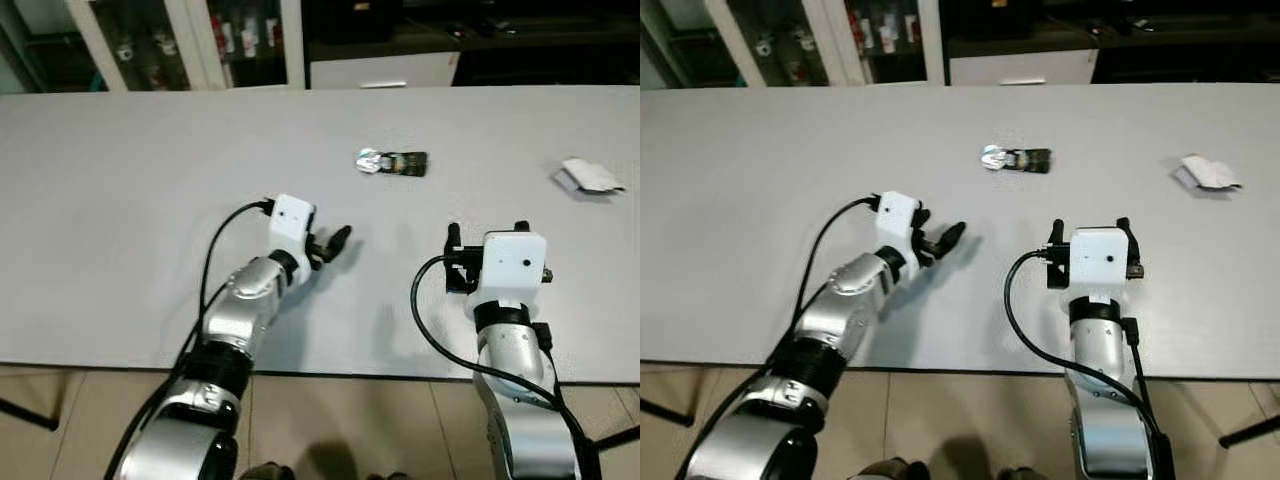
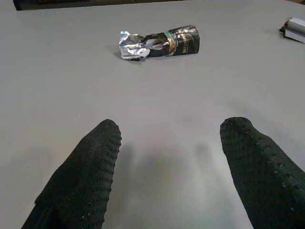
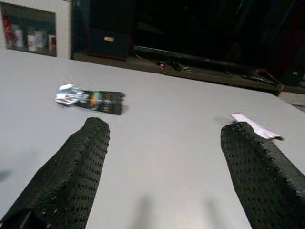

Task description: Picking trash to rubbish bin

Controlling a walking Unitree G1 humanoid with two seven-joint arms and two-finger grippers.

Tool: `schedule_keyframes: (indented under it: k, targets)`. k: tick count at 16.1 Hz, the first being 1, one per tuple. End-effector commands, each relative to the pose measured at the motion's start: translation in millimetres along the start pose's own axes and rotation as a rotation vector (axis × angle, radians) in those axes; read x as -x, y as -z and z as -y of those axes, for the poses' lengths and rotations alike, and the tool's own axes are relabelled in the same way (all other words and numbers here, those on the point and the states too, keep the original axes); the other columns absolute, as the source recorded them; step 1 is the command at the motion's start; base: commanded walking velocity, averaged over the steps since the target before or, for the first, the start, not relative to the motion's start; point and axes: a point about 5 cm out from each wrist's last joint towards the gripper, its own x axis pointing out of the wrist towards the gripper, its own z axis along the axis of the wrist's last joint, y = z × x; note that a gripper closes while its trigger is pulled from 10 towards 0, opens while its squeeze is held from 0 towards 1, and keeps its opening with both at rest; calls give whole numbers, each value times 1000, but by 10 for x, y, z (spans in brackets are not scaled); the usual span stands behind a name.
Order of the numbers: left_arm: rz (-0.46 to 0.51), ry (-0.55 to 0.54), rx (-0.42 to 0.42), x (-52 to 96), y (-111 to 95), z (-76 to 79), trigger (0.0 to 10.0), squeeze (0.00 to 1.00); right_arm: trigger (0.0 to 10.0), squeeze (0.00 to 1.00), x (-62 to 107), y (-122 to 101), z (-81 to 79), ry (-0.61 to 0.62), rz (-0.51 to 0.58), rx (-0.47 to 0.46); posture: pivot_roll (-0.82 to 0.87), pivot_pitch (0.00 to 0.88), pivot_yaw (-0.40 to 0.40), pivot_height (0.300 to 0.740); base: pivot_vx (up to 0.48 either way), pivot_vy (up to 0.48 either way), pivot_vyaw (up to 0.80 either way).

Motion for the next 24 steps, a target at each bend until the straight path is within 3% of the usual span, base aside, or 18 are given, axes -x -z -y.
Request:
schedule_keyframes:
  k: [1,3,8,15,19,24]
  targets:
    - [14,20,-2,-30,-47,22,10000,0,10000,0,8,-28,60,23,-5,-31,8,108,53,740,281,-386,0]
    - [13,20,-3,-31,-50,11,10000,0,10000,0,-14,-55,118,53,-6,-103,9,112,55,740,281,-386,0]
    - [14,9,-3,-47,-66,-16,10000,0,10000,0,-78,-137,259,85,17,-142,9,117,56,740,296,-375,0]
    - [2,4,-11,-56,-51,-30,10000,0,10000,0,-100,-188,313,134,9,-292,6,118,58,740,303,-360,0]
    - [18,22,-4,-68,-83,-33,10000,0,10000,0,-150,-211,392,209,-7,-550,13,119,69,740,0,0,0]
    - [51,51,-6,-99,-208,-56,10000,0,10000,0,-199,-189,355,222,-50,-826,27,122,85,740,0,0,0]
